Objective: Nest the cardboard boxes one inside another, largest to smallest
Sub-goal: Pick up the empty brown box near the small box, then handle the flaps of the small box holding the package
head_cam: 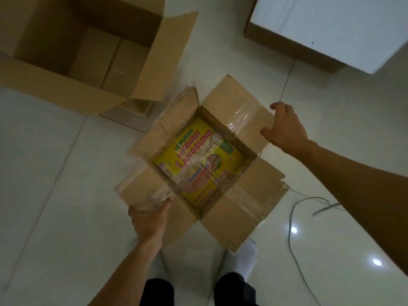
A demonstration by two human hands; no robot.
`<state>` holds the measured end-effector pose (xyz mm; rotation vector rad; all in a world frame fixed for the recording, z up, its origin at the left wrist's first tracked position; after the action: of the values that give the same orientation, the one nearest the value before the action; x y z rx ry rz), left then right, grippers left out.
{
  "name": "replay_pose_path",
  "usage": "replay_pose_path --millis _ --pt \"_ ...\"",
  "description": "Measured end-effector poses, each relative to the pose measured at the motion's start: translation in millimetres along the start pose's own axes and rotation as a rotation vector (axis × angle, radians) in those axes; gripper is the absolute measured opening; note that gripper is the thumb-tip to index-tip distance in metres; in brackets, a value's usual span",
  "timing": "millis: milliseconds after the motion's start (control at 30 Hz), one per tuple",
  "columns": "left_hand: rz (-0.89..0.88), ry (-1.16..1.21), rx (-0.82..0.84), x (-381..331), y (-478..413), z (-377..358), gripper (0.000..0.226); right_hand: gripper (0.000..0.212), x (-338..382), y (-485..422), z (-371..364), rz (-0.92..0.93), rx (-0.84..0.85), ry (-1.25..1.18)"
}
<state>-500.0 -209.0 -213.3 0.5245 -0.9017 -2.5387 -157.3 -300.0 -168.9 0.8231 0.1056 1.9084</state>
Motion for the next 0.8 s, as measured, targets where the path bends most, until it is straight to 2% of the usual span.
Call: replay_pose_path --millis 167,233,333,467,600,800 --pt "0.152 0.069 -0.042 3 -5 -9 0.094 0.079 -22 -20 -1 -0.080 0.135 -0.133" --pt "0.157 0.053 -0.078 5 -10 -5 0.085 0.080 -24 -26 -2 -0.099 0.176 -0.129" --pt "0.076 0.056 -0.145 5 -9 0 0.067 0.073 -26 -32 5 -0.120 0.097 0.007" --pt "0.002 0.064 -0.242 -4 2 10 0.050 0.035 -26 -27 20 -0.048 0.187 0.062" --pt "-0.118 0.010 -0.297 -22 17 19 0.035 0.027 -31 -8 30 -0.041 0.184 0.021" --pt "-0.406 -0.038 -0.223 -57 43 21 0.021 0.019 -45 44 38 -0.166 0.147 -0.033"
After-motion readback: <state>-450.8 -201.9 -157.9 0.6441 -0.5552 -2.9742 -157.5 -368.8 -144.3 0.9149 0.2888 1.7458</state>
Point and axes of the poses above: each hand's wrist, its own y-axis away from the middle knuckle, its own z-axis out of the back of the hand, x = y × z, the point moved 1 cm from there along -y, towards the middle knuckle, and after that the axes turned 15 degrees about -y, right-handed, at the moved point
